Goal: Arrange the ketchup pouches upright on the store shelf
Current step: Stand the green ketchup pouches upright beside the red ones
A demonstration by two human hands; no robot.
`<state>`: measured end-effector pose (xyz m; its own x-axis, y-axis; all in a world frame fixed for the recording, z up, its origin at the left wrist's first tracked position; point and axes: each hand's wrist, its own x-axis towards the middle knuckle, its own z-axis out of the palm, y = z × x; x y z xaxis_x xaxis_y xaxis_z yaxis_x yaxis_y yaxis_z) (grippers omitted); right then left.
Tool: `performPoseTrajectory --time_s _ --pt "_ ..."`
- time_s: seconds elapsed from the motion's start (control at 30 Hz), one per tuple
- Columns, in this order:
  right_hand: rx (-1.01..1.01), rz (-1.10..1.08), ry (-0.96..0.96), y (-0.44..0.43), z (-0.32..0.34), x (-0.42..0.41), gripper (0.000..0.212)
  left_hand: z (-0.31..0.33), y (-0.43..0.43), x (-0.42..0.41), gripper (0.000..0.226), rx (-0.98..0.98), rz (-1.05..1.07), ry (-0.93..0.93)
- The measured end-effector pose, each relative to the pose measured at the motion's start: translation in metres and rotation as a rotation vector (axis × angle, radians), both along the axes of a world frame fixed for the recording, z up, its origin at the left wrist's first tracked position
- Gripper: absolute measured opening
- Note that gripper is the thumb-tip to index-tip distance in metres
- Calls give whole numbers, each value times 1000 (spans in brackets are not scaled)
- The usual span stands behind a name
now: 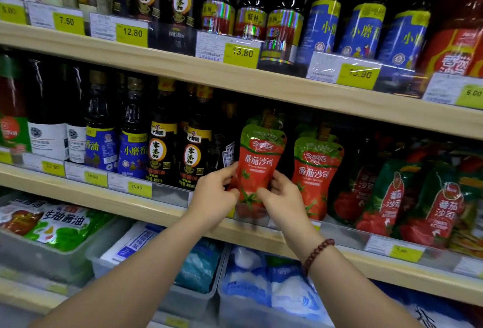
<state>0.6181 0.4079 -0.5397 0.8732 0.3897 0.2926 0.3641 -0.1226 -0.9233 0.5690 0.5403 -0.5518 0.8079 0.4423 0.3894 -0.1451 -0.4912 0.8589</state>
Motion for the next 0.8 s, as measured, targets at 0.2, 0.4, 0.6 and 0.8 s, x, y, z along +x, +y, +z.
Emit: performPoseTrajectory --time_s 0.2,0.4,0.6,0.8 --pt "34 41 -66 -10 -5 -4 41 0 -3 -3 58 9 11 2" --pt "-36 -195 -415 -69 -19 -13 35 4 -22 -7 27 108 247 -219" --pt "-298 -460 -634 -138 -36 4 23 10 -81 21 47 150 52 -224" --pt "-407 -468 -714 -149 -47 19 14 2 -111 49 75 144 88 -130"
